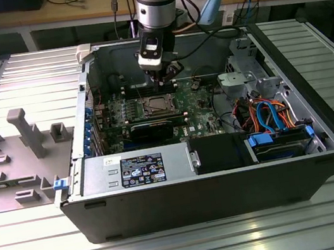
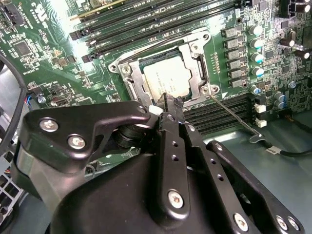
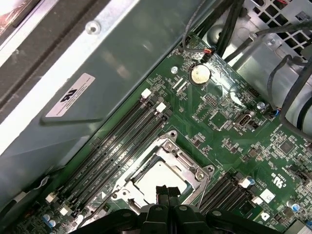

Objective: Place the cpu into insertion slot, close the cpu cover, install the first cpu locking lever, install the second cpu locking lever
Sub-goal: 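Install the first cpu locking lever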

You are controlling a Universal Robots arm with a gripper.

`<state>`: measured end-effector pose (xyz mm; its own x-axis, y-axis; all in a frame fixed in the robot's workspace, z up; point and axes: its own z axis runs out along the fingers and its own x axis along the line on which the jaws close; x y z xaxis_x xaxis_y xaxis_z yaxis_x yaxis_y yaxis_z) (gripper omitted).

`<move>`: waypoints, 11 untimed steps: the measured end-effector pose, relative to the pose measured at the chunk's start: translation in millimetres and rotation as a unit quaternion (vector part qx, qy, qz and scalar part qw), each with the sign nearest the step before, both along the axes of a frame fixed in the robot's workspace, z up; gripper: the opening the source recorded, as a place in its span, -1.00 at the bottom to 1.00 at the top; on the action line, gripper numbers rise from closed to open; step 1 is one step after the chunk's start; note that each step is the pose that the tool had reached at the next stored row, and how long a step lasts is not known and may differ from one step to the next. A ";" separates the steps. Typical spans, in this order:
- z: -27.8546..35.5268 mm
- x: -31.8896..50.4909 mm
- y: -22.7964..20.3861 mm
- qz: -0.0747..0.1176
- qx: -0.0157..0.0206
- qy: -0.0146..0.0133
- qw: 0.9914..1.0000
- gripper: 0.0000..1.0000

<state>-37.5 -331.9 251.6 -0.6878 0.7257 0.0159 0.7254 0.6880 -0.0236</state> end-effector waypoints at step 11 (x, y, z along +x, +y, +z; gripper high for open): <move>0.0 0.1 0.0 0.025 0.001 0.000 1.000 -0.79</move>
<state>-37.5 -331.9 251.6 -0.7235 0.6901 0.0180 0.6898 0.7237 -0.0215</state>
